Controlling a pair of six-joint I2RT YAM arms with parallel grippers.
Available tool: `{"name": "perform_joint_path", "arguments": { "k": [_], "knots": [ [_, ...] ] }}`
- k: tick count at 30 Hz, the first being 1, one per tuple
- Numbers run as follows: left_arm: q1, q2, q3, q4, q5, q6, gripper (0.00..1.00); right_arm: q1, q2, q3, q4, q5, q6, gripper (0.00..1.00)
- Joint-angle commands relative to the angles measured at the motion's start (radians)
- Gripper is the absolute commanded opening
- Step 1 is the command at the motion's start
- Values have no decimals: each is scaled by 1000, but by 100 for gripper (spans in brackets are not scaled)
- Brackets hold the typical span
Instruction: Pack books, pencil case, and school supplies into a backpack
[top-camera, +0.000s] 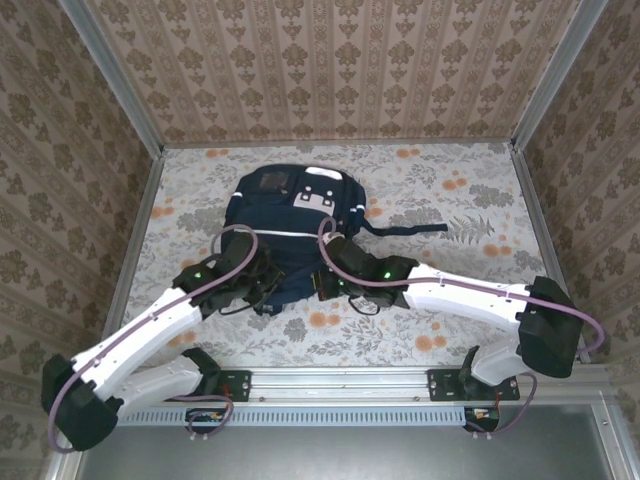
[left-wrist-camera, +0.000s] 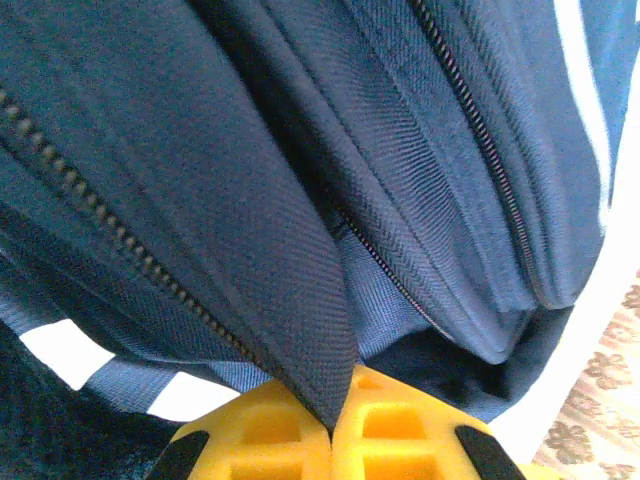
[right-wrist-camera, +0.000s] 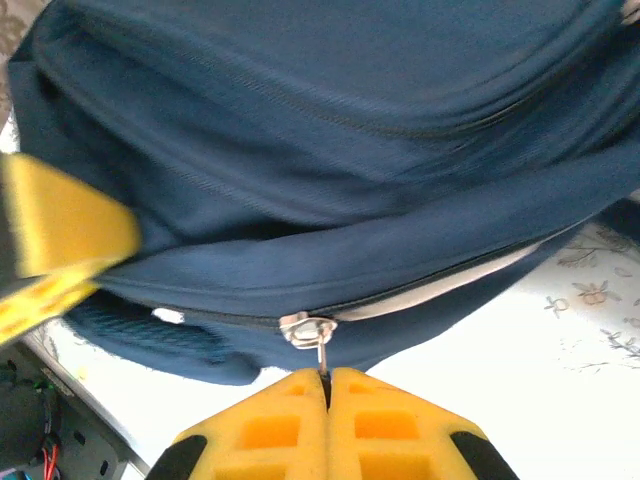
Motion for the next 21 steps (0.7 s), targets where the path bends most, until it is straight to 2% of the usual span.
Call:
{"name": "perform_joint_path", "arguments": {
  "k": [1, 5, 11, 13, 16, 21],
  "knots": [
    [50, -106, -1, -160, -118, 4, 0, -83, -40, -53, -83, 90, -41, 0],
    [87, -190, -21, -188, -101, 18, 0, -176, 2, -74, -57, 97, -94, 0],
    [149, -217, 19, -234, -77, 81, 0, -318, 80, -69, -51, 99, -131, 0],
    [156, -206, 17, -197, -51, 97, 0, -324, 75, -68, -41, 71, -135, 0],
    [155, -164, 4, -126, -7, 96, 0, -309, 49, -79, 6, -36, -135, 0],
    [141, -123, -16, -18, 22, 103, 0, -207, -21, -97, 49, -74, -98, 22]
  ]
}}
